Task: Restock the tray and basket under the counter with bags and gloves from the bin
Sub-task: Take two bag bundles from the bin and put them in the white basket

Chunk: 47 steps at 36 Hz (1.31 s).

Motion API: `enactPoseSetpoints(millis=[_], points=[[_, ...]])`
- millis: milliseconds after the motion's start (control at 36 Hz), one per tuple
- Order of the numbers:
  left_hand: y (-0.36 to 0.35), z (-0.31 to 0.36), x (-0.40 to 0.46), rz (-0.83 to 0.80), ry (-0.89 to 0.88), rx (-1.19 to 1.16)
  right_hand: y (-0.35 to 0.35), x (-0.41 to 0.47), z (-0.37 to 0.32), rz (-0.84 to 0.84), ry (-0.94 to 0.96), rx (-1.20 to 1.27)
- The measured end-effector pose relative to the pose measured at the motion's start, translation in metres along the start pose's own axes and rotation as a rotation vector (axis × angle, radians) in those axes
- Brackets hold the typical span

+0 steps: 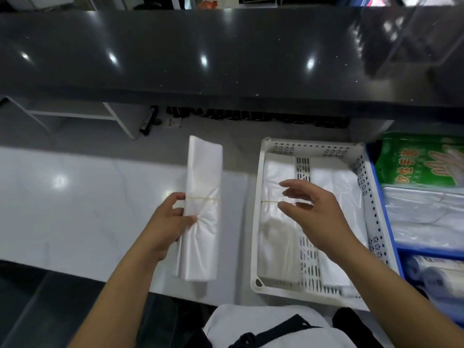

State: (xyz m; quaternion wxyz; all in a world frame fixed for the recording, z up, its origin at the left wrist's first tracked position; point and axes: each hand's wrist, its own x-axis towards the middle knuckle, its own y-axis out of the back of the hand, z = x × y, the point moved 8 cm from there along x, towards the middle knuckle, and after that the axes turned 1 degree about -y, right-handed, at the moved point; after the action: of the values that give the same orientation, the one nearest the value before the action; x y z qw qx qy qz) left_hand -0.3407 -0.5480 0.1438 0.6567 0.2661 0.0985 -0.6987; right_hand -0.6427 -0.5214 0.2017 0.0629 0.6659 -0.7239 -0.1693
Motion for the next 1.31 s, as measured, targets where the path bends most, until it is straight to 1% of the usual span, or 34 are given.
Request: enactPoseSetpoints(millis=[56, 139, 222, 278, 333, 389, 500, 556, 639, 667, 778, 944, 1000, 1028, 1083, 1139, 1250, 1306], points=[[-0.002, 0.022, -0.006, -0.021, -0.067, -0.087, 0.001, -0.001, -0.008, -0.008, -0.026, 0.114], [-0.025, 0.055, -0.020, -0.137, -0.161, -0.200, -0.009, -0.003, -0.014, -0.122, -0.097, 0.249], [-0.063, 0.077, -0.031, -0.253, -0.219, -0.220, -0.015, -0.004, -0.019, -0.184, -0.129, 0.429], [-0.088, 0.084, -0.034, -0.304, -0.230, -0.202, -0.010, -0.002, -0.020, -0.148, -0.134, 0.544], [-0.108, 0.088, -0.035, -0.342, -0.218, -0.204, 0.001, -0.002, -0.017, -0.068, -0.133, 0.556], [-0.122, 0.088, -0.035, -0.374, -0.199, -0.215, 0.011, -0.003, -0.008, -0.025, -0.143, 0.554], [-0.140, 0.078, -0.034, -0.435, -0.174, -0.163, 0.024, -0.011, 0.013, -0.048, -0.193, 0.617], [-0.137, 0.071, -0.030, -0.380, -0.178, -0.168, 0.031, -0.014, 0.028, -0.032, -0.241, 0.619], [-0.119, 0.057, -0.018, -0.189, -0.178, -0.116, 0.042, -0.015, 0.054, 0.038, -0.334, 0.596], [-0.115, 0.051, -0.015, -0.151, -0.162, -0.088, 0.045, -0.014, 0.061, 0.055, -0.361, 0.586], [-0.109, 0.031, -0.009, -0.136, -0.099, -0.057, 0.047, -0.007, 0.073, 0.069, -0.420, 0.561], [-0.110, 0.021, -0.008, -0.155, -0.061, -0.018, 0.038, 0.012, 0.061, -0.032, -0.366, 0.560], [-0.112, 0.020, -0.008, -0.164, -0.057, -0.028, 0.029, 0.016, 0.058, -0.046, -0.380, 0.470], [-0.114, 0.019, -0.008, -0.171, -0.055, -0.031, 0.025, 0.017, 0.060, -0.032, -0.396, 0.376], [-0.117, 0.017, -0.009, -0.187, -0.049, -0.024, 0.017, 0.018, 0.064, 0.012, -0.401, 0.119], [-0.122, 0.015, -0.010, -0.212, -0.035, -0.021, 0.008, 0.018, 0.065, 0.020, -0.347, -0.109], [-0.132, 0.009, -0.013, -0.259, -0.007, 0.020, -0.002, 0.014, 0.066, 0.018, -0.256, -0.365], [-0.133, 0.008, -0.013, -0.256, -0.002, 0.044, -0.005, 0.011, 0.067, 0.004, -0.233, -0.404]])
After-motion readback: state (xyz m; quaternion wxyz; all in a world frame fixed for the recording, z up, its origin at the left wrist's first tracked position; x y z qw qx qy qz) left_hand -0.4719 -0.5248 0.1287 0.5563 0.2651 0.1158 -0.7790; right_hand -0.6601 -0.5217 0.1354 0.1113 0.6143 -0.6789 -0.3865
